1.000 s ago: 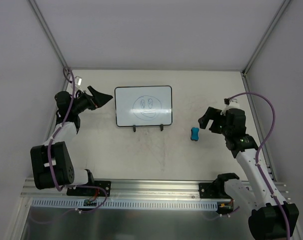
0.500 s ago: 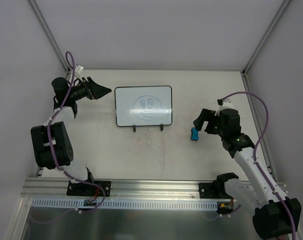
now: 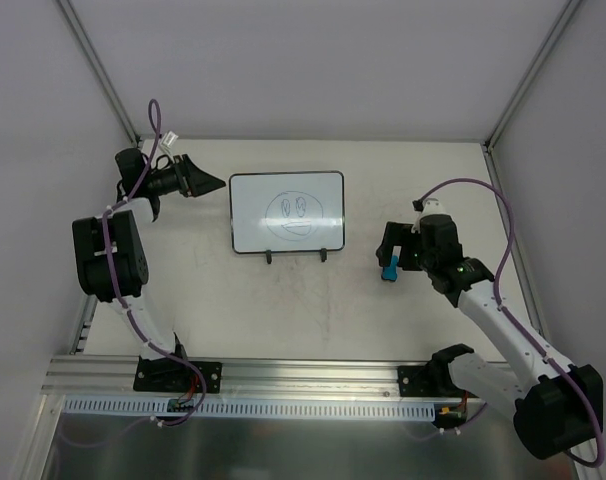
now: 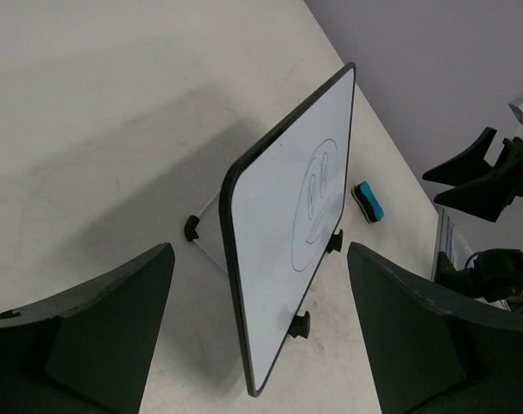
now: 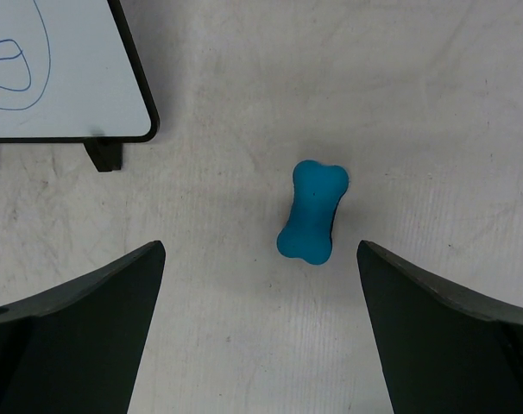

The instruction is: Erase the whiteboard

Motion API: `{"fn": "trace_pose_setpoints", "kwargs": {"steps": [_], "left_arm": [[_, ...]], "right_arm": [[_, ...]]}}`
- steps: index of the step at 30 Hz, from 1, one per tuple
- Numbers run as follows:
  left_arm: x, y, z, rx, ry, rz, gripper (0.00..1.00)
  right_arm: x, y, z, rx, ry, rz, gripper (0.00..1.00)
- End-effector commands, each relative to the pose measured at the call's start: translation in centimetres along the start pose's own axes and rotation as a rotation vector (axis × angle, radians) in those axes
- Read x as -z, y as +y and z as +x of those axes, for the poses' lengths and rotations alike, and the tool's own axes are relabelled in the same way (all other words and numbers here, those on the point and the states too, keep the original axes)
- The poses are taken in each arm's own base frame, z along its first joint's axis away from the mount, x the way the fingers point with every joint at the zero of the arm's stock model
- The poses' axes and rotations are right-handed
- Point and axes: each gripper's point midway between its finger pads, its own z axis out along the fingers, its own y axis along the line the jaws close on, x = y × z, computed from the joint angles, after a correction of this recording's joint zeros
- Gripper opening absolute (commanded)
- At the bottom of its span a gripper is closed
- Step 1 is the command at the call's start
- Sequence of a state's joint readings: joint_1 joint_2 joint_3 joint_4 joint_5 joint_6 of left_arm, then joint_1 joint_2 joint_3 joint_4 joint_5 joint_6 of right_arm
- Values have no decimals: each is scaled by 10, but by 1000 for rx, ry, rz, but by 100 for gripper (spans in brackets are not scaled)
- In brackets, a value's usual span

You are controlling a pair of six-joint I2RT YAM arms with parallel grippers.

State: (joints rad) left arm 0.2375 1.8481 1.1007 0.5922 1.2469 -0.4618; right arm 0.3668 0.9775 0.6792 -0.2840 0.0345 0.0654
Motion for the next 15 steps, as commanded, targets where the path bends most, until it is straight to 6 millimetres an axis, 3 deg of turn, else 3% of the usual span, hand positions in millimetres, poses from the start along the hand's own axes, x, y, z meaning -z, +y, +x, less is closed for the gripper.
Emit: {"fn": "trace_pose_setpoints", "kwargs": {"steps": [1, 5, 15], "left_arm": [[-3, 8, -8, -90, 21, 58, 81], [-12, 23, -3, -70, 43, 81, 78], [-26, 22, -2, -88, 53, 121, 74]], "right_arm": [[5, 0, -16, 24, -35, 18, 99], [6, 0, -14, 35, -30, 13, 99], [-1, -8, -2, 16, 20, 59, 99]]}}
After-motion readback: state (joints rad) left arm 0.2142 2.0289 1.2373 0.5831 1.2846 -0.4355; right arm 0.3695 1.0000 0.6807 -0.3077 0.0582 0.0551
